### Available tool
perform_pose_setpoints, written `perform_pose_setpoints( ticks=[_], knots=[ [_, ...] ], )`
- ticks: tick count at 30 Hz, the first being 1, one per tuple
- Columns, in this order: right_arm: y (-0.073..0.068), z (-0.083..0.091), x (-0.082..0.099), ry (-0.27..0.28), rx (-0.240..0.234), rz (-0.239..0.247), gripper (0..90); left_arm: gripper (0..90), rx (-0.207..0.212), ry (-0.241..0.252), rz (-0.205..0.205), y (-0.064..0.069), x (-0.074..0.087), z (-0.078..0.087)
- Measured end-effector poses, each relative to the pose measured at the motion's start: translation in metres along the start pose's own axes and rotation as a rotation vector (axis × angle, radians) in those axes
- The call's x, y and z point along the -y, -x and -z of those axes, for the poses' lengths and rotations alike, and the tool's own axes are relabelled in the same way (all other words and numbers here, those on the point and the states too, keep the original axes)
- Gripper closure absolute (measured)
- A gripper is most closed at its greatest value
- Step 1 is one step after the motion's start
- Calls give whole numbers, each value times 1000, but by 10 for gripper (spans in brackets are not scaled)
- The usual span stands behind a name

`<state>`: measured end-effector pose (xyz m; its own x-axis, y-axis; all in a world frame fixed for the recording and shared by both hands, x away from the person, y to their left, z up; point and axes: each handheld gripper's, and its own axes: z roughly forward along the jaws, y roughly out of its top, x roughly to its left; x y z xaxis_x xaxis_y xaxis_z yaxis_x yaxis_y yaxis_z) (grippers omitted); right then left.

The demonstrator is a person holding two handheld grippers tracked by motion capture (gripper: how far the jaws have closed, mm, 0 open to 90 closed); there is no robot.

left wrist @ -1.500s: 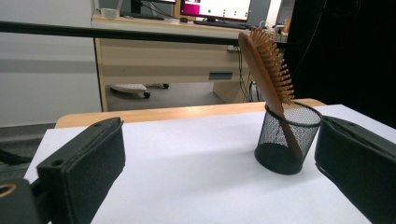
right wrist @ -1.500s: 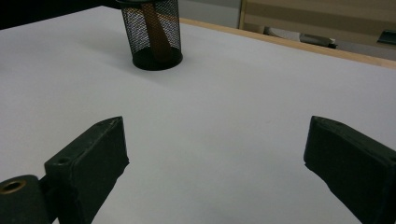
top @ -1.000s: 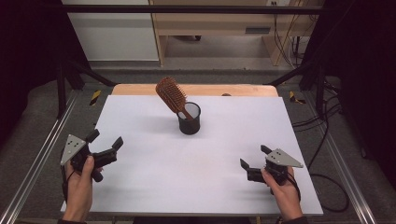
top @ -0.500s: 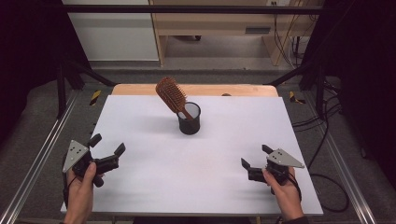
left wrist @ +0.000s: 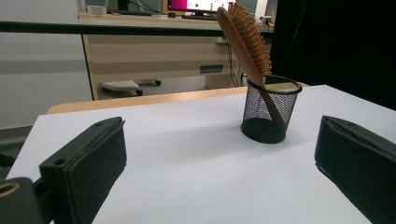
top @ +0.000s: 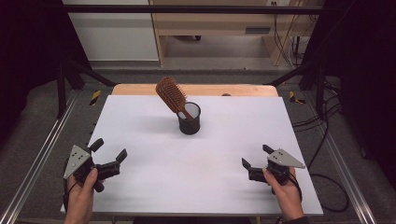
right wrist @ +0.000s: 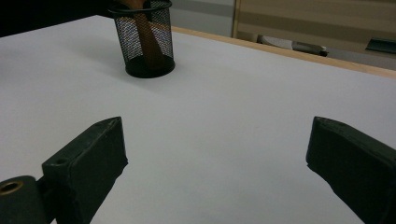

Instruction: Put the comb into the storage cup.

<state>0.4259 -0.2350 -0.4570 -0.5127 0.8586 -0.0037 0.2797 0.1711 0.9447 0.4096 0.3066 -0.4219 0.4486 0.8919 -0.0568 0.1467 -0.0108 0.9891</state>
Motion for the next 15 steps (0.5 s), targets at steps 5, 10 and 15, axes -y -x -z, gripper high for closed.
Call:
perform_pose_setpoints(
  ticks=[5, 10, 15],
  knots=[
    [1, 1, 0, 3, 1, 1, 53, 23, 4, -8, -14, 1, 5, 2],
    [3, 2, 0, 8, 5, -7, 53, 23, 18, -21, -19, 2, 8, 2],
    [7, 4, 1, 21, 11, -12, 55, 24, 31, -12, -11, -1, 12, 4]
  ],
)
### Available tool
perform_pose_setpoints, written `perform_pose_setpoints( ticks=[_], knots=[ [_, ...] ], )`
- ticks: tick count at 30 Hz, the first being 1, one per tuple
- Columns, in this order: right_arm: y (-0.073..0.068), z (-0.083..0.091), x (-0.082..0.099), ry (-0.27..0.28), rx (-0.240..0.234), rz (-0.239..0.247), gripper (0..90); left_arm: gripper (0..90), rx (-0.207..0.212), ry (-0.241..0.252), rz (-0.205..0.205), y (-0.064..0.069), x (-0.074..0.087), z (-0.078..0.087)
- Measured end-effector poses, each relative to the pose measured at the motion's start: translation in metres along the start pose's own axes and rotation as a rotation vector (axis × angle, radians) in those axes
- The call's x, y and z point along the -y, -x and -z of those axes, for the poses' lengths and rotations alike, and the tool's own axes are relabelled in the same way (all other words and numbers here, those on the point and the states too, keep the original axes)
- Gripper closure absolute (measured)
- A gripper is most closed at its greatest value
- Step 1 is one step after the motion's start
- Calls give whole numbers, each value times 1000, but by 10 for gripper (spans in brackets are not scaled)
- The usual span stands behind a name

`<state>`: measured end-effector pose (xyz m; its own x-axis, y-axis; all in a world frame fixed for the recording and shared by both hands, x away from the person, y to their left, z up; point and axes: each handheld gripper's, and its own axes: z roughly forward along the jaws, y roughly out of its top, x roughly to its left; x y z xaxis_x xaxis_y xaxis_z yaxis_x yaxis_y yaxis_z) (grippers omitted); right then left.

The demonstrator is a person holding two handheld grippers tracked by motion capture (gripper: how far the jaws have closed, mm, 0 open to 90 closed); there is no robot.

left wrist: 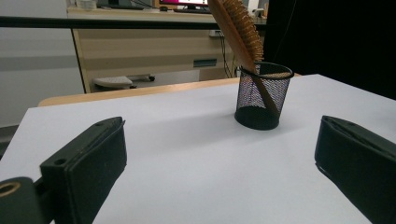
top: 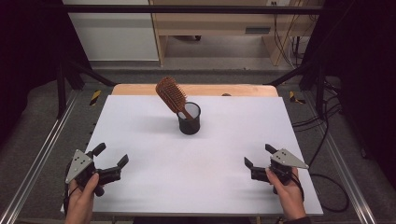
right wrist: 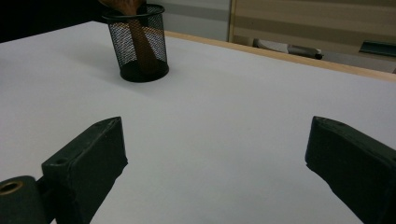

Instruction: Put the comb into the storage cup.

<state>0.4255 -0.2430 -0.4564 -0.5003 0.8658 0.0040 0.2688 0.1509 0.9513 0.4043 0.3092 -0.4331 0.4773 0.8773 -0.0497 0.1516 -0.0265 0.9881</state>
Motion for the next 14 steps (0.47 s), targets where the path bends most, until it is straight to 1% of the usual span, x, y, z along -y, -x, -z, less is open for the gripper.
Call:
perform_pose_setpoints(
  ticks=[1, 2, 4, 7, 9, 11, 14],
  knots=[
    [1, 0, 0, 1, 2, -5, 55, 24, -5, 9, 2, -1, 1, 1],
    [2, 1, 0, 3, 6, -3, 55, 24, -5, 27, 12, -3, 2, 2],
    [5, 2, 1, 10, 10, -3, 54, 25, -15, 45, 8, -6, 3, 4],
    [10, 5, 2, 16, 16, -10, 54, 26, -21, 77, 29, -11, 5, 5],
    [13, 8, 4, 16, 20, -6, 54, 25, -30, 95, 27, -12, 4, 6],
    [16, 10, 7, 17, 25, -19, 54, 25, -40, 107, 28, -14, 2, 7],
    [22, 9, 9, 14, 40, -26, 55, 26, -47, 104, 28, -14, 3, 7]
  ],
)
